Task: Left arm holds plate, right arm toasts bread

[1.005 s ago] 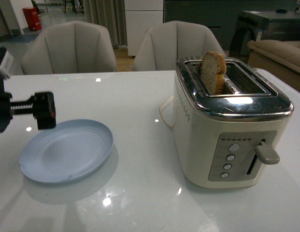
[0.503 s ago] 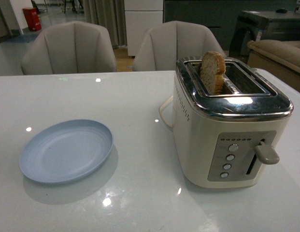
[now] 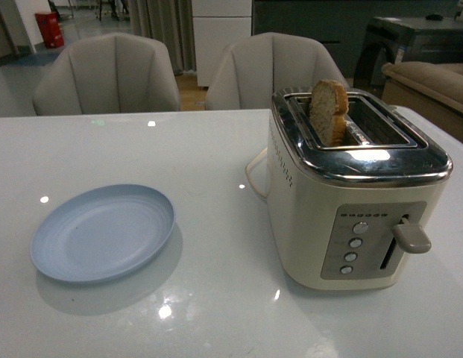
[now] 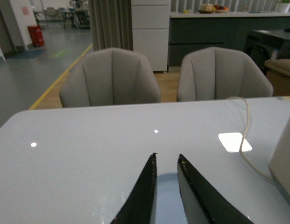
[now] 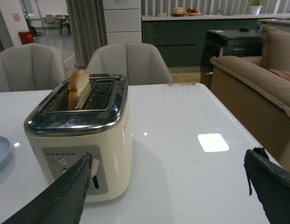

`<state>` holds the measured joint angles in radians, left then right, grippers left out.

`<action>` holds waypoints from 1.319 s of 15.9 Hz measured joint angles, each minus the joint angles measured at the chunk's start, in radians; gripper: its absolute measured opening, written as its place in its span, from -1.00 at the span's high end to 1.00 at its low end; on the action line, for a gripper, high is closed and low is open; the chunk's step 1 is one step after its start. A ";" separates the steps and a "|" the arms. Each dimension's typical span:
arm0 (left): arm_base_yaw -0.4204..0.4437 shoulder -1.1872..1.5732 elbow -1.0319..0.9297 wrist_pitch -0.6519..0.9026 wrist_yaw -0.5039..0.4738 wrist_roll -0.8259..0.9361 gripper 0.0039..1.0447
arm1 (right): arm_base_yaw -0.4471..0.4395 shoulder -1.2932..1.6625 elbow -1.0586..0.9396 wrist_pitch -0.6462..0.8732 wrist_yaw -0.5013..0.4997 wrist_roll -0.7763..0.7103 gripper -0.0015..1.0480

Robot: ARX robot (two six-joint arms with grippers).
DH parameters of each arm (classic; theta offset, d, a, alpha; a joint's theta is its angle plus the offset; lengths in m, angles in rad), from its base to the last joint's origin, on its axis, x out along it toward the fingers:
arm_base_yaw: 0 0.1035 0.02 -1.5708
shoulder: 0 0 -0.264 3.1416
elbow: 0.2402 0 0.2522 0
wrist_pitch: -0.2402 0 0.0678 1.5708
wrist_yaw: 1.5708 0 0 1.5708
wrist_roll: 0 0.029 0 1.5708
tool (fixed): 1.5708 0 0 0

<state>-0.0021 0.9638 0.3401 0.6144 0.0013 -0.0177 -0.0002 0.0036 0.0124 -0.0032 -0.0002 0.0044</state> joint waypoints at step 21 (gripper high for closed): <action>0.000 -0.730 -0.330 -0.377 -0.002 0.003 0.97 | 0.000 0.000 0.000 0.000 0.000 0.000 -0.88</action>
<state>-0.0017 0.2340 0.0101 0.2371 -0.0002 -0.0143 -0.0002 0.0036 0.0124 -0.0032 -0.0002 0.0044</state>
